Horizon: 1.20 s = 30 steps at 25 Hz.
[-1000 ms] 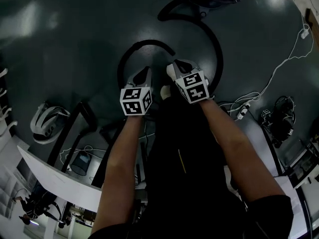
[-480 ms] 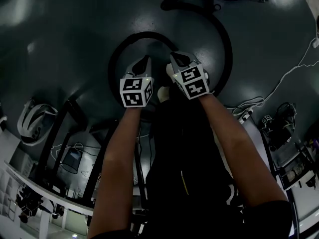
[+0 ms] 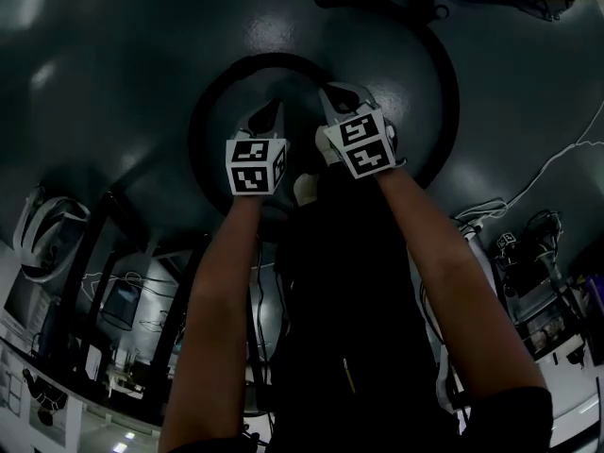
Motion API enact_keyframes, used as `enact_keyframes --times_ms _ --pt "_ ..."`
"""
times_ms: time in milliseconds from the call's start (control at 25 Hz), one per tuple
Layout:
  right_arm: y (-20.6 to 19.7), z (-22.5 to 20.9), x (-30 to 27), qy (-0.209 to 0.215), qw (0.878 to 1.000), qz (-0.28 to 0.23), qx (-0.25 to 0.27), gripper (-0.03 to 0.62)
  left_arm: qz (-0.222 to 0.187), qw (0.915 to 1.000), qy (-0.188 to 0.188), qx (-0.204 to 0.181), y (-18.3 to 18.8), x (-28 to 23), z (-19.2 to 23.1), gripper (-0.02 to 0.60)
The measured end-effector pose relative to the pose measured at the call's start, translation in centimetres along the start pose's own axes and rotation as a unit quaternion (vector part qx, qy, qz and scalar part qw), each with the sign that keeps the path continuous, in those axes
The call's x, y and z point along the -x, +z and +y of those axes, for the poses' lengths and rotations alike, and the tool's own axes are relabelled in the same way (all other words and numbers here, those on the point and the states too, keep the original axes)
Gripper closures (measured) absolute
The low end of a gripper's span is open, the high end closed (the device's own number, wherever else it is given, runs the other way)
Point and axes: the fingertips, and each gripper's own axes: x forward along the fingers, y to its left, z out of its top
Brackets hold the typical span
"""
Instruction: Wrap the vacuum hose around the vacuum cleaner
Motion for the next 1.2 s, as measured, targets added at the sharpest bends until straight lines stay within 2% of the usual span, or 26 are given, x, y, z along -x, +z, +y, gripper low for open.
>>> enact_keyframes --times_ms 80,280,400,600,680,880,1000,1200 --pt "-0.6 -0.4 -1.6 0.003 1.0 0.004 0.01 0.594 0.001 0.9999 0.008 0.006 -0.7 -1.4 1.0 0.572" --pt "-1.4 -0.5 -5.5 0.016 0.999 0.012 0.046 0.592 -0.011 0.9969 0.049 0.06 -1.6 -4.1 4.3 0.572" --pt "-1.6 -0.1 -7.8 0.024 0.998 0.018 0.062 0.556 -0.015 0.9955 0.067 0.066 -2.2 -4.9 6.2 0.571" --pt "-1.5 0.3 -11.3 0.039 0.994 0.025 0.099 0.506 -0.016 0.9953 0.077 0.056 -2.8 -6.0 8.8 0.567" --pt "-1.6 0.2 -12.7 0.04 0.992 0.032 0.117 0.49 -0.015 0.9948 0.08 0.061 -3.1 -6.4 9.6 0.53" --pt "-1.9 0.3 -15.0 0.045 0.985 0.042 0.163 0.444 -0.017 0.9947 0.079 0.064 -4.2 -7.3 10.4 0.498" --pt "-2.1 0.7 -16.3 0.064 0.977 0.052 0.199 0.401 -0.024 0.9933 0.079 0.081 -4.6 -7.9 10.6 0.483" --pt "-2.5 1.4 -18.1 0.068 0.965 0.066 0.245 0.39 -0.034 0.9932 0.069 0.088 -4.9 -8.5 10.7 0.485"
